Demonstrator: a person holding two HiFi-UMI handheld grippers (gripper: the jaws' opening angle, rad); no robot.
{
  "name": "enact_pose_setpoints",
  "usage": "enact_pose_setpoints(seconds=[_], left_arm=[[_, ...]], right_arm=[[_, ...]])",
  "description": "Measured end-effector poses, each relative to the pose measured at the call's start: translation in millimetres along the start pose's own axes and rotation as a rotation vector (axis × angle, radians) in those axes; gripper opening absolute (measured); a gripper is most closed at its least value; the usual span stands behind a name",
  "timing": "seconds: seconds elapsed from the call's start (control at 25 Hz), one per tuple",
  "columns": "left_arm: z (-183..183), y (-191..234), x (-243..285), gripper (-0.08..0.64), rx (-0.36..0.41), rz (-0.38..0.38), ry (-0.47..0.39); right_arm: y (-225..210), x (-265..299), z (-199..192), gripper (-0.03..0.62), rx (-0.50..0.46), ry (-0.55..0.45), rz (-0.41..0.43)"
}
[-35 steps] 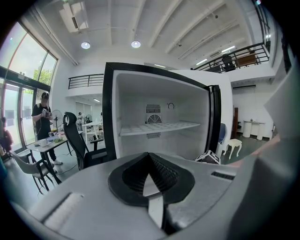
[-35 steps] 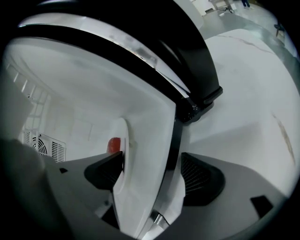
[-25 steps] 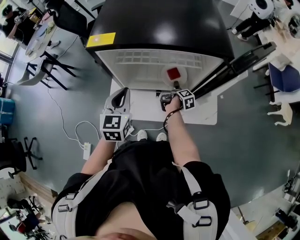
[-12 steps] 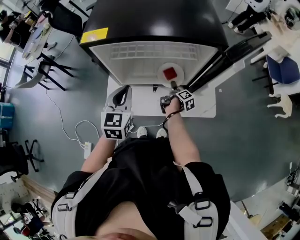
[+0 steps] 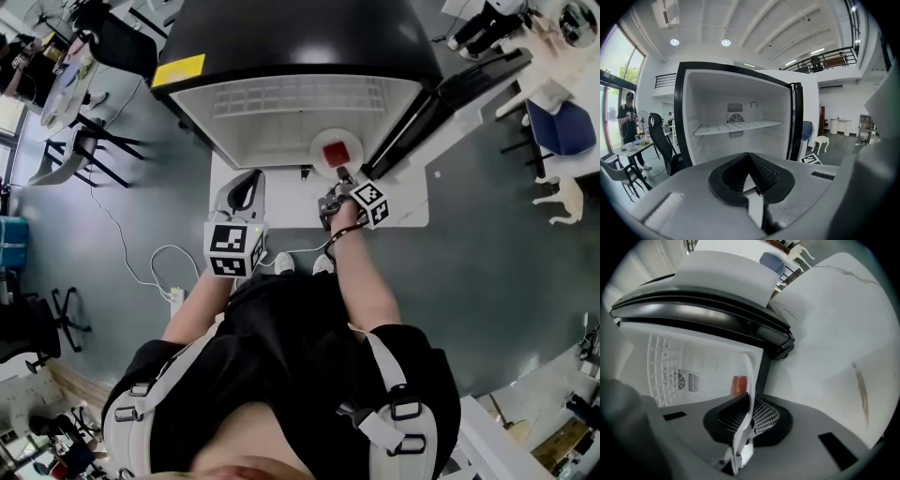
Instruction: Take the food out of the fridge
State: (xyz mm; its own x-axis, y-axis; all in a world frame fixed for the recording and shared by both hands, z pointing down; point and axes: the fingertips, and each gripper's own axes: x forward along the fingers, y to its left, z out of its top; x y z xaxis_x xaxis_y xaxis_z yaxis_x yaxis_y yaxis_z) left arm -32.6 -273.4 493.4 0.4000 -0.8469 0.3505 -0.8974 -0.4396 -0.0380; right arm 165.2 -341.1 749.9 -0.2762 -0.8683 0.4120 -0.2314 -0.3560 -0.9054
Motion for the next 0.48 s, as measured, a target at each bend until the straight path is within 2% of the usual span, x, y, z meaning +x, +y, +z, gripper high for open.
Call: enact_pose_setpoints(seconds=[0.2, 0.48], left_arm=[[2, -4, 3, 0.003, 0.007, -0.015, -0.002], [2, -6, 11, 0.003, -0.009, -0.028, -0.011]], right_arm=[[-1, -7, 0, 0.021, 0.029, 0.01, 0.068], [4, -27, -5, 0.017, -0.029, 0.081, 0.132]])
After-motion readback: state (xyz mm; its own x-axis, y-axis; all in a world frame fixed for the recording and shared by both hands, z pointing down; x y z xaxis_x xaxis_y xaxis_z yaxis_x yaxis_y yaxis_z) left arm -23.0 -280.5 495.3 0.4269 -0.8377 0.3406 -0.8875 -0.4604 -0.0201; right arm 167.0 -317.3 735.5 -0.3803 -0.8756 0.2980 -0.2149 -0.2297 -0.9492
